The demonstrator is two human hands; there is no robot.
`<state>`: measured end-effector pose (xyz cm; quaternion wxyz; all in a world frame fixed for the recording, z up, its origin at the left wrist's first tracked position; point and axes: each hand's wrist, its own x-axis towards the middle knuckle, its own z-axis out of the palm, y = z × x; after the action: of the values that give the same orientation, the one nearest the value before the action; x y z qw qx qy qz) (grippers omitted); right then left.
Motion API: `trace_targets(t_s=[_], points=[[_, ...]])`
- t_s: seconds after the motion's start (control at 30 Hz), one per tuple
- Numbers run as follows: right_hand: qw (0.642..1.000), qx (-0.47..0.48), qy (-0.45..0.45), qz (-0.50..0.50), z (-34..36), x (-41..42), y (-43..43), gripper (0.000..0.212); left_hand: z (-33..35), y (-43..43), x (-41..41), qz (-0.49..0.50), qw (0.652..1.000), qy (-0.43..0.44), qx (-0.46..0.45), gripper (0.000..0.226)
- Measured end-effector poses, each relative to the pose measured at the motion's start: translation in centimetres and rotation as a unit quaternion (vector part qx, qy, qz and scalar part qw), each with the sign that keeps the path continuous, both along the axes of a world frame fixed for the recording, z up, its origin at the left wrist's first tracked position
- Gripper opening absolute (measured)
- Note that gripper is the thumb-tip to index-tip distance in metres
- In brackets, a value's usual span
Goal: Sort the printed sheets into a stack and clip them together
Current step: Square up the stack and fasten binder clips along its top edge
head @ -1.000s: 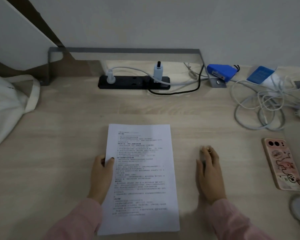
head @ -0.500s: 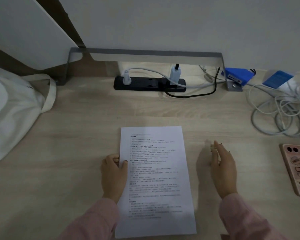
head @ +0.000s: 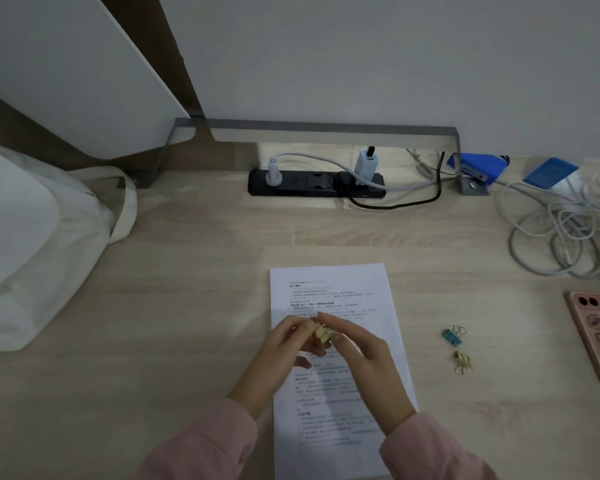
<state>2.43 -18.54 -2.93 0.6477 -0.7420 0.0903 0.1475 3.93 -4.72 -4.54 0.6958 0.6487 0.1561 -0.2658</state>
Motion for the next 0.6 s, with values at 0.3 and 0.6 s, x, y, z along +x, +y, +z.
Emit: trace_targets(t_s=[0.3,0.6], points=[[0.996,-0.046,0.072,0.001,-0.6,2.5,0.9,0.01,-0.8,2.1,0.6,-0.069,0.987,-0.117,0.085,0.01],[0.976,-0.026,0.187,0.111,-0.6,5.3,-0.5,0.024,-1.3,2.5,2.5,-0.123,0.966,-0.17,0.148,0.011]])
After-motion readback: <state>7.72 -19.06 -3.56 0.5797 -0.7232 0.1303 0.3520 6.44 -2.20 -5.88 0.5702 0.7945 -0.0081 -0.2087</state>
